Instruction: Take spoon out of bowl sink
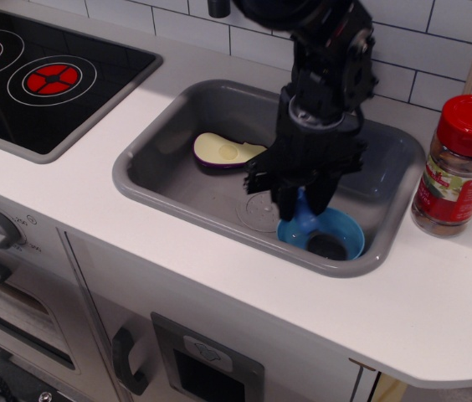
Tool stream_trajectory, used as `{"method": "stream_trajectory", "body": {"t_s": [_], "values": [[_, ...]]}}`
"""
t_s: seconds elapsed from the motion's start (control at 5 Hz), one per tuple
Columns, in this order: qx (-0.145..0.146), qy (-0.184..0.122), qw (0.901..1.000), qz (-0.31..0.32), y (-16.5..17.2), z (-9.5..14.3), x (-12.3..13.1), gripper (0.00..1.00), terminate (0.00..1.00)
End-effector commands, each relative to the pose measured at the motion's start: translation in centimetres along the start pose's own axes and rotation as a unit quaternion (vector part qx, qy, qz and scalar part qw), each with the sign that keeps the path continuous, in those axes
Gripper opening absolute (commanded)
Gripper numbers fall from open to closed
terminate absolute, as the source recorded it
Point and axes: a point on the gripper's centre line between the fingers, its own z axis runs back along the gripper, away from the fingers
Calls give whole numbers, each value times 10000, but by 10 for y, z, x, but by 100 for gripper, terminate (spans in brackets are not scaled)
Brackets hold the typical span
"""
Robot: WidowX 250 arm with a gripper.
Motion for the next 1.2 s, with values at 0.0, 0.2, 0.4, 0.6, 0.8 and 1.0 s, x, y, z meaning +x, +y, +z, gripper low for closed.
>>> {"method": "stream_trajectory", "body": {"t_s": [0.0, 0.2, 0.4, 0.6, 0.8, 1.0], "values": [[-690, -351, 9964, 354, -11, 52, 37, 0, 0], [-730, -580, 9922, 824, -10, 54, 60, 0, 0], [-606, -502, 9877, 1351, -18, 46, 79, 0, 0], [-460, -441, 9849, 1612, -24, 36, 78, 0, 0], [-459, -445, 9812, 1821, -27, 28, 70, 0, 0], [-409, -375, 9736, 2214, -30, 18, 66, 0, 0]]}}
